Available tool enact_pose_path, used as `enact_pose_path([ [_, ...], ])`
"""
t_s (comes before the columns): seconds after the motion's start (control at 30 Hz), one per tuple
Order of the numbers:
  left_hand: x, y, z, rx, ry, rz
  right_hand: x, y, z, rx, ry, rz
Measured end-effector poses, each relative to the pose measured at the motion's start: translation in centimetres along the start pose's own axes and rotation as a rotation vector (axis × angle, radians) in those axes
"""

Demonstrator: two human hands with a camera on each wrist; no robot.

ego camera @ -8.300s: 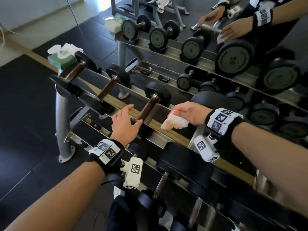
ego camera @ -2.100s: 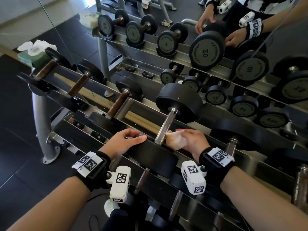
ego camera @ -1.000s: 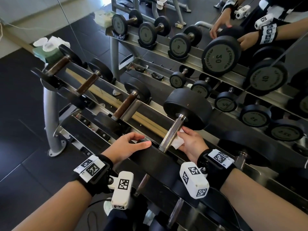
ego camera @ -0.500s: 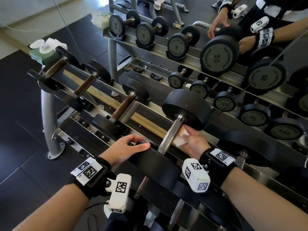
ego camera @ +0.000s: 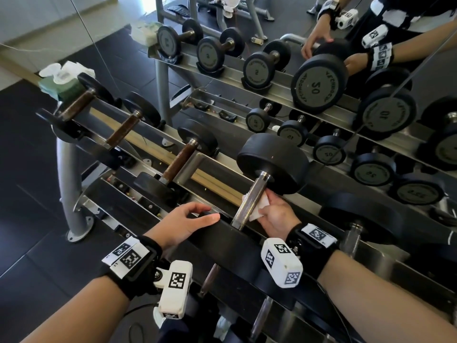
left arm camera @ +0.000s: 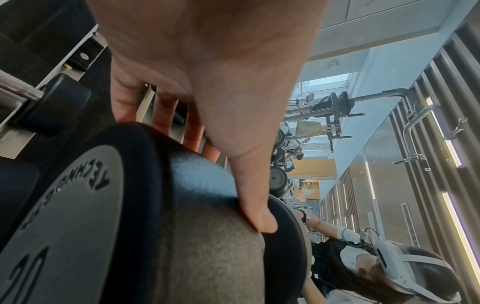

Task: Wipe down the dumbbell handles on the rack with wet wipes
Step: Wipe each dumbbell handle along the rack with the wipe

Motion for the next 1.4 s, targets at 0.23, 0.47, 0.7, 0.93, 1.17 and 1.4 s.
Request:
enact_pose_path([
  [0.23,0.2,-0.6,0.1,-0.001,0.002,0.003,1.2,2.9,-1.3,-0.091,-0.026,-0.097],
  [0.47,0.0,-0.1,0.0,0.001,-0.01,0.018,1.7,0.8,-0.8,-0.091,0.005,-0.047],
  [0.7,-0.1,0.8,-0.3,-0.021,-0.012,0.034,-0.3,2.1,-0.4,-0.111,-0.037,-0.04],
  [0.93,-0.1,0.9,-0.4,-0.004,-0.026,0.045,1.9,2.5,-1.4,-0.145,-0.055,-0.092],
  [1.17,-0.2,1.2,-0.6,-0.01,-0.008,0.005,-1.0,2.8,-1.3,-0.144,-0.095,-0.169],
  [1.4,-0.3,1.3,-0.6,-0.008,0.0,0.001,0.5,2.9,-2.7,-0.159,-0.132,-0.077],
])
Point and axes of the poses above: each hand's wrist, its own z-axis towards the middle knuckle, its own x-axis out of the back of the hand, y = z × x, the point moved 9 cm from there along z, towards the middle knuckle, and after that the axes turned 14 degrees about -x, right-handed, at the moved point
